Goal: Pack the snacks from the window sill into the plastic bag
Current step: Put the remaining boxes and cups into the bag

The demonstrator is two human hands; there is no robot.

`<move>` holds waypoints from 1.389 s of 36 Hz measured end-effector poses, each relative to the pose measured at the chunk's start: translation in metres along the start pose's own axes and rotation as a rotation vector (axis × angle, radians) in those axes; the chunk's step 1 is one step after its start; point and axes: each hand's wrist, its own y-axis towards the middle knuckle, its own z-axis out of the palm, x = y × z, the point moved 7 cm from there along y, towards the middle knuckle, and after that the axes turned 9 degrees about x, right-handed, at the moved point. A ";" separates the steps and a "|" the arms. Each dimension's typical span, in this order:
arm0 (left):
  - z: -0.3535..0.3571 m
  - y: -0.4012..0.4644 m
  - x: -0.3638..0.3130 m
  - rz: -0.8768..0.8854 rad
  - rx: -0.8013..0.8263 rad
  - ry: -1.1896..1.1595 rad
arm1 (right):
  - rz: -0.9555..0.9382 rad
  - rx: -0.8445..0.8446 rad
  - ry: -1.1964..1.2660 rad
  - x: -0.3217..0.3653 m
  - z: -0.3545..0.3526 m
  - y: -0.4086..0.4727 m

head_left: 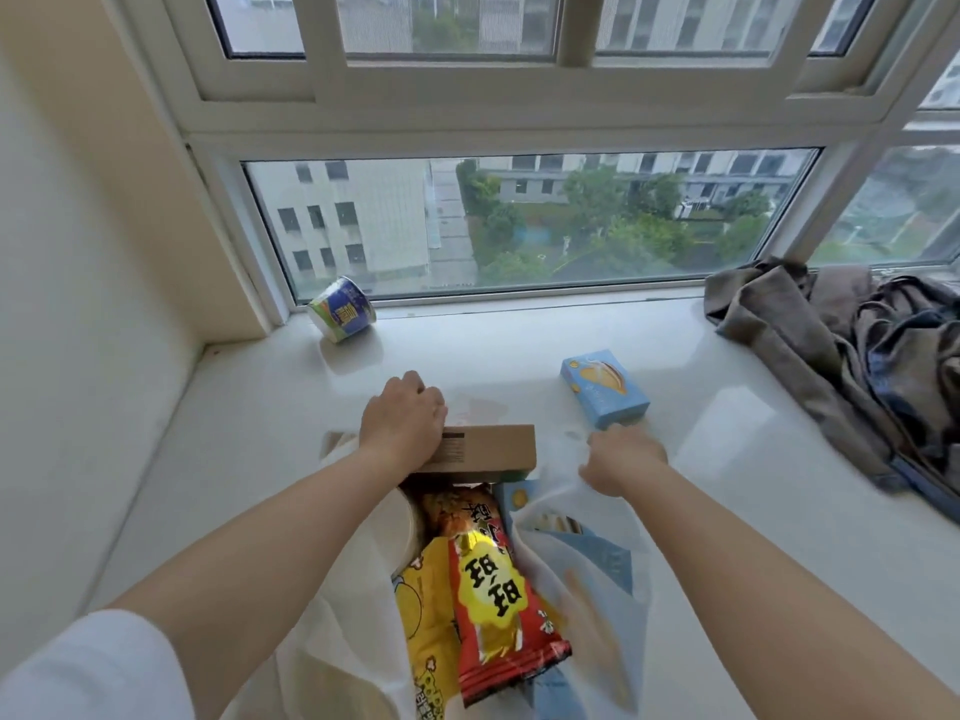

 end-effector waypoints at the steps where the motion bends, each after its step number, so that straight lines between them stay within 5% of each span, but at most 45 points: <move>1: 0.007 0.000 -0.008 0.022 0.009 0.015 | -0.017 -0.014 0.042 0.002 0.004 0.001; 9: 0.029 0.020 -0.038 0.026 0.067 0.140 | -0.051 -0.191 0.423 -0.010 0.010 0.031; 22: 0.057 0.082 -0.078 -0.009 0.332 0.376 | -0.004 -0.011 0.460 -0.033 0.013 0.127; 29: 0.047 0.112 -0.048 -0.249 0.597 -0.206 | -0.100 0.000 0.569 -0.019 -0.010 0.163; 50: 0.065 0.280 0.161 -0.720 0.186 -0.379 | -0.345 -0.055 0.503 0.150 -0.077 0.284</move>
